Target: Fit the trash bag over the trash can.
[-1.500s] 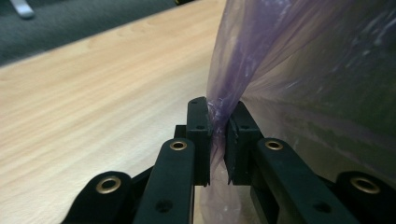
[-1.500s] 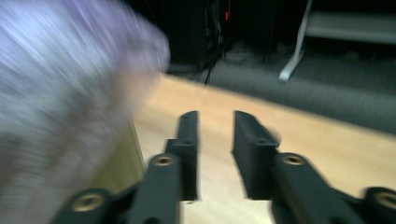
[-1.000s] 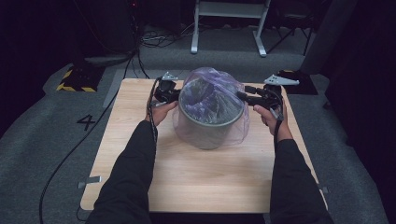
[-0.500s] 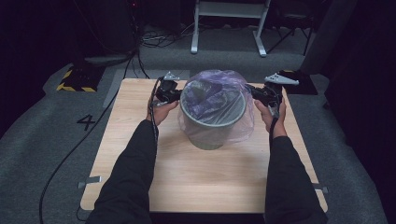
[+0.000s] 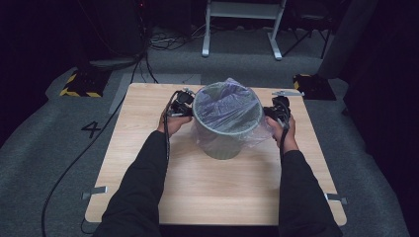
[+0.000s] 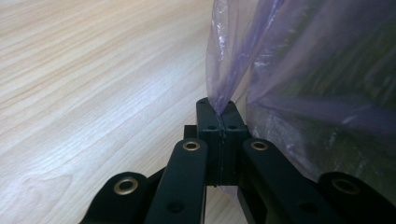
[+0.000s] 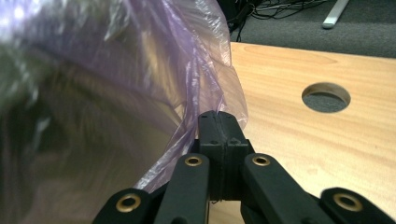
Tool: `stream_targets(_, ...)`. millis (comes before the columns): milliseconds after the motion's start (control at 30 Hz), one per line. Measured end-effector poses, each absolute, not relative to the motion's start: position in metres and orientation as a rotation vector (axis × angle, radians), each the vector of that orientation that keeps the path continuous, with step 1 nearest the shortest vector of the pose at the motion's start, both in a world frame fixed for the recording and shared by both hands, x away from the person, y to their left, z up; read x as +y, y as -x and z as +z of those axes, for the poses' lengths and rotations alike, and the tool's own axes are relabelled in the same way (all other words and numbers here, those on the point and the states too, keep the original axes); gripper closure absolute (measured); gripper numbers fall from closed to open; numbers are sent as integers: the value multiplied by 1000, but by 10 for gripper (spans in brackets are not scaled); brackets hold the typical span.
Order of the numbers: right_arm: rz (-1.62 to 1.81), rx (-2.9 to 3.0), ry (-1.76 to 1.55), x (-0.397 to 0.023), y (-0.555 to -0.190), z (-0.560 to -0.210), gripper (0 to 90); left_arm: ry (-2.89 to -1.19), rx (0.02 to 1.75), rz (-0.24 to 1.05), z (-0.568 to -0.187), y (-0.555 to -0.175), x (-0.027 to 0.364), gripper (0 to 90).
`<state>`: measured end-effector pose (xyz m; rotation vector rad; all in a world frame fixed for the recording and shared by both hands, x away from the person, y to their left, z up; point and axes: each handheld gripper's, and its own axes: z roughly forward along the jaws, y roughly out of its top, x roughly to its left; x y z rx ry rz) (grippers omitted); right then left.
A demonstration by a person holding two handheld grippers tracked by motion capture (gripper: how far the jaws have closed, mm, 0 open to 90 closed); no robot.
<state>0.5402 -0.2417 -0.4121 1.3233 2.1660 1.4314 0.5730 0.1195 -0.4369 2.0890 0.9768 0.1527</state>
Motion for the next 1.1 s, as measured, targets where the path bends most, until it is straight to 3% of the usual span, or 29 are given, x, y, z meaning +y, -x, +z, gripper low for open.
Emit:
stream_targets(100, 1428, 2155, -1266, -248, -531, -415, 900, -2072, 951, 176, -433, -564, 125, 881)
stream_targets(133, 1424, 2153, -1255, -250, -527, -417, 900, -2073, 962, 215, -432, -560, 128, 853)
stream_targets(167, 1425, 2149, -1239, -252, -523, -418, 876, -2056, 985, 260, -431, -557, 132, 759)
stream_targets(200, 1426, 2138, -1205, -254, -519, -418, 806, -2033, 988, 264, -430, -553, 137, 624)
stream_targets(233, 1414, 2124, -1175, -255, -515, -418, 717, -2007, 979, 240, -429, -549, 142, 551)
stream_targets(300, 1417, 2097, -1170, -261, -507, -416, 539, -1966, 940, 295, -426, -536, 152, 473)
stream_targets(367, 1406, 2082, -1152, -268, -499, -413, 465, -1947, 896, 285, -424, -523, 161, 362)
stream_targets(533, 1295, 2071, -1059, -289, -476, -402, 308, -2005, 736, 303, -425, -483, 168, 234)
stream_targets(667, 1307, 2100, -938, -302, -454, -394, 261, -2060, 624, 290, -428, -457, 159, 174)
stream_targets(900, 1276, 2202, -688, -293, -415, -396, 211, -2107, 518, 287, -433, -436, 131, 168)
stream_targets(967, 1229, 2178, -620, -281, -407, -395, 225, -2133, 507, 320, -435, -435, 124, 276)
stream_targets(1000, 1237, 2173, -585, -276, -403, -394, 301, -2142, 512, 351, -436, -435, 122, 377)
stream_targets(1100, 1278, 2131, -509, -265, -398, -392, 696, -2149, 503, 380, -437, -436, 120, 636)
